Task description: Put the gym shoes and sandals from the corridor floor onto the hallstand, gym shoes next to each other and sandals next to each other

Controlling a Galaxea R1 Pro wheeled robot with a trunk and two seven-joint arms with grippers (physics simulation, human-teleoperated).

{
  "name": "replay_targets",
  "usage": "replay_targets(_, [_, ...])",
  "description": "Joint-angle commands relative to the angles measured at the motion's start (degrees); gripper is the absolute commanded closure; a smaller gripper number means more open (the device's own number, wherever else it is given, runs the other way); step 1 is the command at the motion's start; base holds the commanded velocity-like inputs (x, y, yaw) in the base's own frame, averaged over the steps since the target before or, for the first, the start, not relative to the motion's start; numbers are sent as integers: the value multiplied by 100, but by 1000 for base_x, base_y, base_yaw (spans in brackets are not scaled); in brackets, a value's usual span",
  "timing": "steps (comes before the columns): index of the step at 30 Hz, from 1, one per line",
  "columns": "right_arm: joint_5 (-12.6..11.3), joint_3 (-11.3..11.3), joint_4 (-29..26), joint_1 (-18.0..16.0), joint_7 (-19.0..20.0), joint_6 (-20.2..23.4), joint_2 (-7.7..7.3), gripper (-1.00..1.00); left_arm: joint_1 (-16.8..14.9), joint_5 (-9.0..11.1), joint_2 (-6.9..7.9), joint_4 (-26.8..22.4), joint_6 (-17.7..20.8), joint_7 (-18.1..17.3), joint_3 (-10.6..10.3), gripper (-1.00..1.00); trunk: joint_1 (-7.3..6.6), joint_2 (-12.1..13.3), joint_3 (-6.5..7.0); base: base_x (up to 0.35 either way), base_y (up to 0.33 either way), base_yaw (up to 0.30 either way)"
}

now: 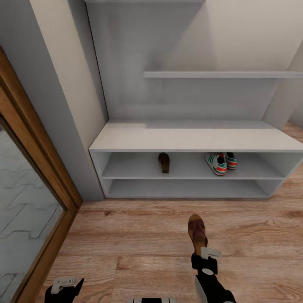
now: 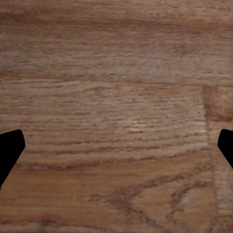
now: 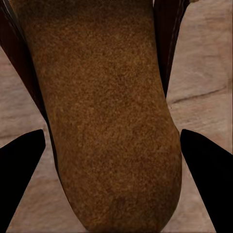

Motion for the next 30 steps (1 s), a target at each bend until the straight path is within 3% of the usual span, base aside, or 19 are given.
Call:
replay_targets(1, [27,-6,-15,-74,-29,36,6,100,-6,-61,-6,3,-55,-38,47,-100,-1,-2,-5,0,0,0])
replay_targets(7, [41,179,-50,-644,-282,237,6,100,-3,-63,-14,10,-258,-38,47,-100,-1,-2,-5,0,0,0])
replay_targets(13, [33,215,-50,-992,-532,272,6,100,-6,-64,-49,12,-301,-48,-39,-100,-1,-2,-5,0,0,0])
replay_targets(21, [26,245,-45,-1381,-601,244,6,100,-8,-56,-173,5,-326,-65,-718,-100,-1,-2,-5,0,0,0])
replay_targets(22, [29,249,78,-1394,-590,233,6,100,-11,-56,-171,4,-326,-260,-941,-100,-1,-2,-5,0,0,0])
replay_targets(23, [31,250,203,-1397,-587,231,6,100,-15,-55,-150,3,-320,-565,-1029,-100,-1,-2,-5,0,0,0])
replay_targets(25, [33,251,317,-1399,-586,225,6,100,-21,-39,-119,3,-304,-1083,-1062,-100,-1,-2,-5,0,0,0])
replay_targets(30, [34,251,388,-1400,-586,228,6,100,-25,-26,-76,3,-289,-1794,-1053,-100,-1,-2,-14,0,0,45])
